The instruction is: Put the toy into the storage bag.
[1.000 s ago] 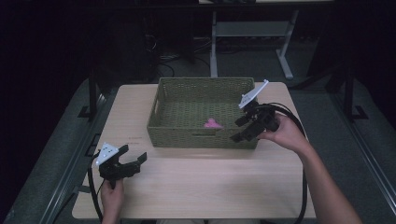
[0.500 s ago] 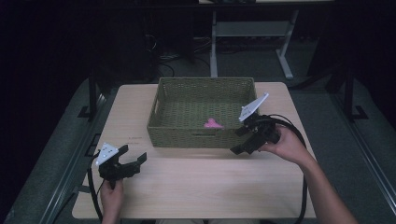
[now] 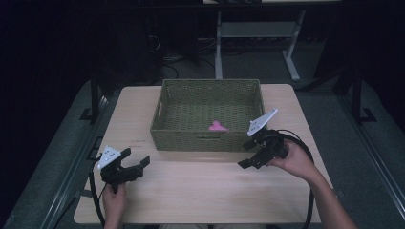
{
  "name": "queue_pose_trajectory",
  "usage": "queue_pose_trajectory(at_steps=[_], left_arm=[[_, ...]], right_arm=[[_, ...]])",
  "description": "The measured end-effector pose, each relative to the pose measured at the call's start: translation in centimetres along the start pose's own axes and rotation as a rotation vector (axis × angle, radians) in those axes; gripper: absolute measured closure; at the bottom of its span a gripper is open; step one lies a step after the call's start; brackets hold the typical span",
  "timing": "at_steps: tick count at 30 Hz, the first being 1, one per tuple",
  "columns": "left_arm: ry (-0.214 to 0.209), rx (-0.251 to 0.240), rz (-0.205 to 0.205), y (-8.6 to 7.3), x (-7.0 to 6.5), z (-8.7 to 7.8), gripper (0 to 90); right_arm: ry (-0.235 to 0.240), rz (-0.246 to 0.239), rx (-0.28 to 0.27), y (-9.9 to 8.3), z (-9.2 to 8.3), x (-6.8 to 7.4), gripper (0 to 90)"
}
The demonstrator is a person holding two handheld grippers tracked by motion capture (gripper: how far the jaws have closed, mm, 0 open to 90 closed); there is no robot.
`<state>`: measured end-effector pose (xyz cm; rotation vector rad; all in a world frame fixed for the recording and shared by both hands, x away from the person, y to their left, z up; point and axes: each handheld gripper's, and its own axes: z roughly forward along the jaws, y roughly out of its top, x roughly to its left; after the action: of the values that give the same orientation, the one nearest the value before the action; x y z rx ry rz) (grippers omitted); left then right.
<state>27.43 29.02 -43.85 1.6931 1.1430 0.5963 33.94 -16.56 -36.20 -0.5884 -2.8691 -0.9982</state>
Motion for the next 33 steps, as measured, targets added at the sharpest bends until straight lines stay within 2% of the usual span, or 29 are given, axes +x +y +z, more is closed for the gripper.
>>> queue_pose_trajectory(at_steps=[8, 15, 19, 23, 31, 33], left_arm=[[0.000, -0.002, -0.002, 0.0, 0.0, 0.0, 13.7], [0.002, 0.003, 0.006, 0.0, -0.1, 0.0, 13.7], [0.002, 0.003, 0.010, 0.0, -0.1, 0.1, 13.7], [0.001, 0.001, 0.007, 0.0, -0.1, -0.1, 13.6], [0.000, 0.002, 0.008, 0.0, -0.1, 0.0, 13.7], [-0.001, 0.001, 0.006, 0.0, -0.2, 0.0, 13.7]], right_arm=[[0.017, 0.012, -0.007, -1.6, 0.9, 0.6, 24.8], [0.002, 0.031, -0.007, -3.3, 1.7, 1.0, 24.8], [-0.003, 0.036, -0.006, -4.1, 1.8, 1.4, 24.8], [-0.002, 0.066, 0.002, -4.8, 1.9, 1.5, 22.9], [-0.038, 0.088, -0.005, -6.6, 1.8, 2.2, 23.0], [-0.029, 0.103, -0.017, -7.1, 1.8, 2.4, 23.0]])
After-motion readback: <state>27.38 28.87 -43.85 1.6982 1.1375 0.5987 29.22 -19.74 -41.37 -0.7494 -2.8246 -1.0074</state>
